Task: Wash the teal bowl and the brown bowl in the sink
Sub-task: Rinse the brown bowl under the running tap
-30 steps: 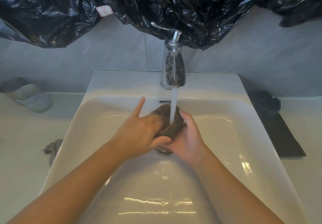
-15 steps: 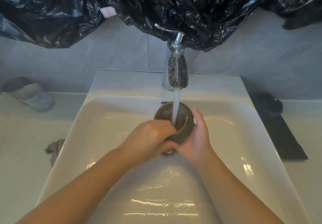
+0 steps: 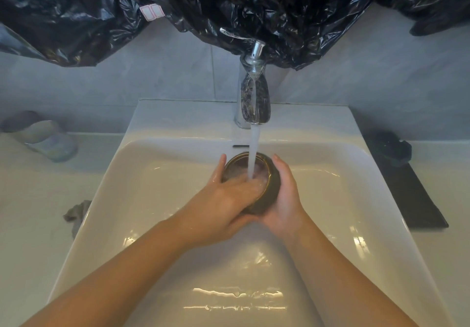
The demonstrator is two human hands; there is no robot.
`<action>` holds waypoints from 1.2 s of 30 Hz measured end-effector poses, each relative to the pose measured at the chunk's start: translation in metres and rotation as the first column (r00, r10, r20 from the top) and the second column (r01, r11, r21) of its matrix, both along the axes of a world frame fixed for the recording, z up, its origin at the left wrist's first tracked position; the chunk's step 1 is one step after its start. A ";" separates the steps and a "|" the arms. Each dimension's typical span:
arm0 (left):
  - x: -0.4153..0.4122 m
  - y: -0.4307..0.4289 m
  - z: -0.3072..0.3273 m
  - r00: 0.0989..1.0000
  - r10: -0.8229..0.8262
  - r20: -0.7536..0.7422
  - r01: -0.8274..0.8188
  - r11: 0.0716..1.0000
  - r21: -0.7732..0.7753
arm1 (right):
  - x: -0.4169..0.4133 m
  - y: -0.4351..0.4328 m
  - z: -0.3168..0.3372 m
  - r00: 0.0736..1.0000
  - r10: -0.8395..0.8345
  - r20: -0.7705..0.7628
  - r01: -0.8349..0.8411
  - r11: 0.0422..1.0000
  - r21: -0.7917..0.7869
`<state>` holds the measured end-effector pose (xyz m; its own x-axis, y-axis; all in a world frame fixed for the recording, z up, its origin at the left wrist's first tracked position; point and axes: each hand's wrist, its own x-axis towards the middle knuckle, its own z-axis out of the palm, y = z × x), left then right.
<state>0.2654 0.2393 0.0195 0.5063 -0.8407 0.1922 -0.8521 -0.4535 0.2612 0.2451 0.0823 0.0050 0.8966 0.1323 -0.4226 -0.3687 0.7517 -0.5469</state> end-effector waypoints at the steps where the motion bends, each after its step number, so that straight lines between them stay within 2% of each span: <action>1: 0.001 0.003 0.001 0.999 -0.026 -0.023 0.025 0.999 -0.029 | 0.001 -0.002 0.000 1.000 -0.003 -0.008 0.003 1.000 0.005; 5: 0.009 0.011 0.001 0.993 -0.035 0.115 0.049 0.991 -0.123 | 0.000 -0.004 0.005 0.999 -0.038 -0.005 0.038 0.996 0.085; 10: -0.003 -0.012 0.000 0.987 0.158 0.014 -0.151 0.963 -0.223 | -0.002 0.008 0.000 0.995 -0.101 -0.025 0.103 0.985 0.137; 11: -0.002 -0.011 -0.001 0.987 0.149 0.054 -0.135 0.969 -0.206 | -0.002 0.007 -0.001 0.995 -0.100 -0.021 0.102 0.984 0.146; 13: 0.005 -0.002 -0.002 0.967 0.115 0.229 -0.093 0.990 -0.107 | 0.000 0.007 0.001 0.997 -0.081 -0.011 0.082 0.985 0.150; 15: 0.015 0.006 0.002 0.936 0.126 0.328 -0.138 0.990 0.013 | 0.001 0.010 0.002 0.998 -0.053 -0.025 0.056 0.992 0.112; 18: 0.019 -0.001 0.012 0.941 0.188 0.283 -0.256 0.940 0.226 | 0.004 0.017 -0.006 0.999 -0.017 -0.050 0.019 0.999 0.038; 20: 0.014 -0.012 0.013 0.949 0.200 0.243 -0.268 0.918 0.292 | 0.005 0.018 -0.010 0.997 0.002 -0.080 0.001 1.000 0.031; 22: 0.006 -0.017 0.007 0.975 0.149 0.164 -0.187 0.951 0.246 | 0.004 0.014 -0.012 0.995 0.002 -0.103 0.003 0.999 0.047; 25: 0.004 -0.007 0.000 0.992 0.063 -0.112 -0.061 0.998 0.027 | 0.003 0.005 -0.011 0.997 -0.012 -0.083 0.017 0.998 0.057; 26: 0.007 -0.002 0.000 0.993 0.039 -0.109 -0.039 0.999 -0.004 | 0.002 0.003 -0.010 0.996 -0.003 -0.086 0.009 0.997 0.071; 30: 0.022 0.012 0.006 0.979 0.035 0.203 -0.036 0.999 -0.002 | 0.003 0.002 -0.006 0.996 -0.011 -0.090 0.020 0.995 0.097; 32: 0.013 0.001 0.005 0.982 0.080 0.172 -0.070 0.995 -0.064 | 0.002 0.003 -0.007 0.997 -0.026 -0.074 0.035 0.992 0.121; 34: -0.002 -0.014 0.004 0.987 0.150 0.051 -0.143 0.982 -0.128 | 0.001 0.002 -0.008 0.998 -0.002 -0.058 0.012 0.983 0.182; 36: -0.010 -0.016 0.000 0.978 0.202 0.059 -0.195 0.974 -0.112 | 0.001 0.001 -0.009 0.998 0.015 -0.053 -0.003 0.978 0.206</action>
<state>0.2556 0.2232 0.0199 0.6431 -0.6981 0.3147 -0.7657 -0.5886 0.2591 0.2457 0.0835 -0.0041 0.8716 0.2296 -0.4331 -0.4006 0.8427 -0.3596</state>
